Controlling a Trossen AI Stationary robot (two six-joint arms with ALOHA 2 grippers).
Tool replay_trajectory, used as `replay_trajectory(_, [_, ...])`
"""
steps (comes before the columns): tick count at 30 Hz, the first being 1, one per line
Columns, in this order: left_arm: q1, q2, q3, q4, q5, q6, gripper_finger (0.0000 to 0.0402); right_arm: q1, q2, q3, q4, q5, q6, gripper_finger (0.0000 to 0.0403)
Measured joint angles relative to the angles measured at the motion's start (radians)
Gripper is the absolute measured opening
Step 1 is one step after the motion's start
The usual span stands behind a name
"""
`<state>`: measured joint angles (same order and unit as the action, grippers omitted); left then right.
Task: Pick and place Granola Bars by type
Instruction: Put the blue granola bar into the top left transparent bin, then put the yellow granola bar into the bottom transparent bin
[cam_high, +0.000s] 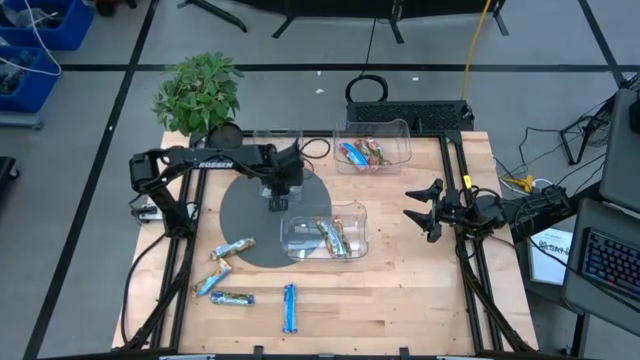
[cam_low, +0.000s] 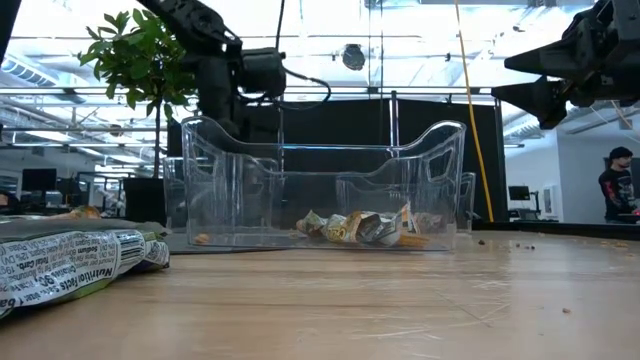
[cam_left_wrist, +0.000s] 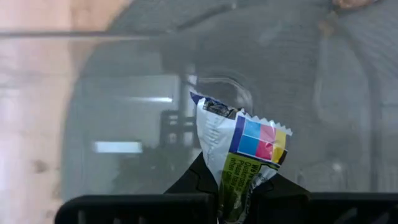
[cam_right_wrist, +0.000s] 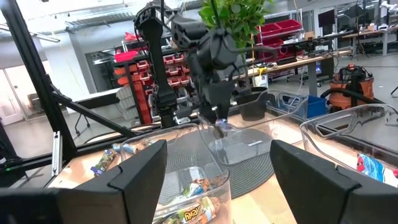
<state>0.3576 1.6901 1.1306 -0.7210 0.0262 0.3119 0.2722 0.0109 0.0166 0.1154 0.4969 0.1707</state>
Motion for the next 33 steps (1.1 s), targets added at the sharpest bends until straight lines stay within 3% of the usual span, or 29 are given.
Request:
replay_trajectory(11, [-0.013,-0.001,-0.075,0.062,0.003,-0.001,0.0029,0.0,0.0,0.0,-0.001,-0.001,0.0,0.0279])
replay_trajectory(20, [-0.011,-0.003,-0.075,0.063,0.002,-0.007,0.0166,0.0,0.0,0.0,0.0,0.0,0.0,0.0279])
replay_trajectory(24, [-0.011,-0.003,-0.075,0.058,0.054,-0.011,0.0216,0.0,0.0,0.0,0.0,0.0,0.0,0.0279])
replay_trajectory(33, [-0.013,-0.145,-0.075,0.031,0.076,-0.054,0.0292,0.0,0.0,0.0,-0.001,0.0,0.0,0.0279])
